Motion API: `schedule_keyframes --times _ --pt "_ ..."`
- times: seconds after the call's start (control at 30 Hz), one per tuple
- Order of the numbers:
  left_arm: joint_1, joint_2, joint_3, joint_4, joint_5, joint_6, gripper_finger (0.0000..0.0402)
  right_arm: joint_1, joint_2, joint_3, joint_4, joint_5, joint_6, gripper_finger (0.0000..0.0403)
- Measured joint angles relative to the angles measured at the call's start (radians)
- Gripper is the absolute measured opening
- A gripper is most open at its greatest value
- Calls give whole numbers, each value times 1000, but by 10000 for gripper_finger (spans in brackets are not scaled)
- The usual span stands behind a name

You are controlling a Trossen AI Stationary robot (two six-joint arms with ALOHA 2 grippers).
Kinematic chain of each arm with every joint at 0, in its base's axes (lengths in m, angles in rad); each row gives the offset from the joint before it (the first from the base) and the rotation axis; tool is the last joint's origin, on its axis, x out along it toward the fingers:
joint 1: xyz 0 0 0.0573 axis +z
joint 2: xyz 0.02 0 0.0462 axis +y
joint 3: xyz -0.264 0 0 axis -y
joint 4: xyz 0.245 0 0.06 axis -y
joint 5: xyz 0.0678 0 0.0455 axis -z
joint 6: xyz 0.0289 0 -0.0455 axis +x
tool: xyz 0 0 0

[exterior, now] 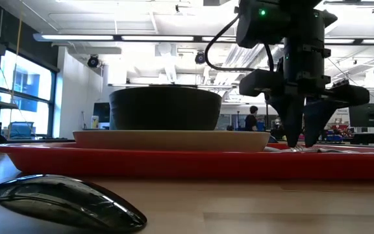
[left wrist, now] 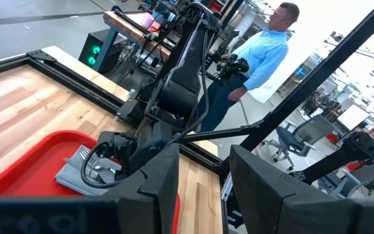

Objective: Set up tray
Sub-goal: Put the blue knife on the gray napkin to the left of the blue fork

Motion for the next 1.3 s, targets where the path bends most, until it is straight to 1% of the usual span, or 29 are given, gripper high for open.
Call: schedule_keyframes --times 0.27,0.43,0.9,1.17,1.3 --pt "0 0 0 0 1 -8 172 -1 21 0 -6 8 0 61" --pt "0 0 0 0 0 -8 172 1 51 1 2 -25 -9 41" --pt "0 0 0 0 1 -11 172 4 51 3 -14 -58 -20 34" --pt "0 0 0 -1 1 -10 172 5 2 2 -59 -46 -7 29" --pt "0 0 0 -2 1 -10 172 5 -3 2 -60 -62 13 29"
